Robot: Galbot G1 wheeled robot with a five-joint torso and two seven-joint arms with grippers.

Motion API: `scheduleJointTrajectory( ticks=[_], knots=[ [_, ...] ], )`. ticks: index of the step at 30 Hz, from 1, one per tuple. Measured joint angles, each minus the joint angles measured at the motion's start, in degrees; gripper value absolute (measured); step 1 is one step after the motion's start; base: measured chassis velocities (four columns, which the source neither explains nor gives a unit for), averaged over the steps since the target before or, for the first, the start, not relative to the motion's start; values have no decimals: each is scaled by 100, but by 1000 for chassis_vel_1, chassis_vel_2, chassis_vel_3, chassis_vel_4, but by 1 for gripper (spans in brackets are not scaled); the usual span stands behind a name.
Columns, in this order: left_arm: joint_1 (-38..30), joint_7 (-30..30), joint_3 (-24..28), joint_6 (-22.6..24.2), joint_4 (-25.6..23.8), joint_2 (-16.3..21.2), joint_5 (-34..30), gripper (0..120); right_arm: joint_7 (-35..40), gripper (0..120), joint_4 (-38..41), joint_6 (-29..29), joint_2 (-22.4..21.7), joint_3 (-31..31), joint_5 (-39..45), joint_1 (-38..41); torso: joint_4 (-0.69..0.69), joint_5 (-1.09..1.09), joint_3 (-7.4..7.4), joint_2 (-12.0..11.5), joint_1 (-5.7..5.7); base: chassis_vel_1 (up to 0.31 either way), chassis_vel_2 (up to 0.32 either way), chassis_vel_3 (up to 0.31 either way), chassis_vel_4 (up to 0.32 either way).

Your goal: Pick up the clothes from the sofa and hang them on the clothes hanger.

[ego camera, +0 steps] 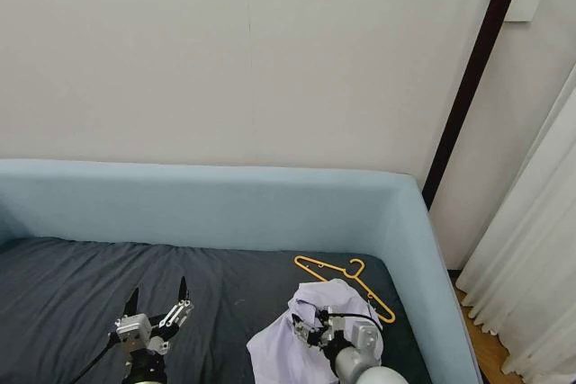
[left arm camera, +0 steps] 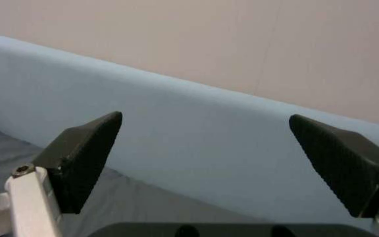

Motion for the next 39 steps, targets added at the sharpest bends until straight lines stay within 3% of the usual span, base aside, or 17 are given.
scheduleJointTrajectory(
  ticks=[3,8,11,15,28,39],
  knots=[
    [-39,2,81,8,16,-24,33,100,-19,99,77,1,-152,406,260,-245,0,0,0,0,0,0,0,0,0],
    [-80,7,131,12,43,-28,47,100,312,100,-171,-313,-197,933,1162,-345,2,2,0,-1,0,0,0,0,0],
    [-90,7,135,12,52,-15,45,100,364,100,-316,-468,-172,1079,1278,-382,2,1,0,0,0,0,0,0,0],
    [-133,8,97,15,73,78,-42,100,428,100,-906,-590,69,1267,1046,-510,2,1,1,0,0,0,0,0,0],
    [-175,-4,30,-15,164,171,-186,100,271,100,-1119,-280,537,1672,879,-761,1,0,0,0,0,0,0,0,0],
    [-200,-8,24,7,178,265,-211,100,-363,100,-2276,-246,970,2190,881,-509,1,-1,0,-1,0,0,0,0,0]
  ],
)
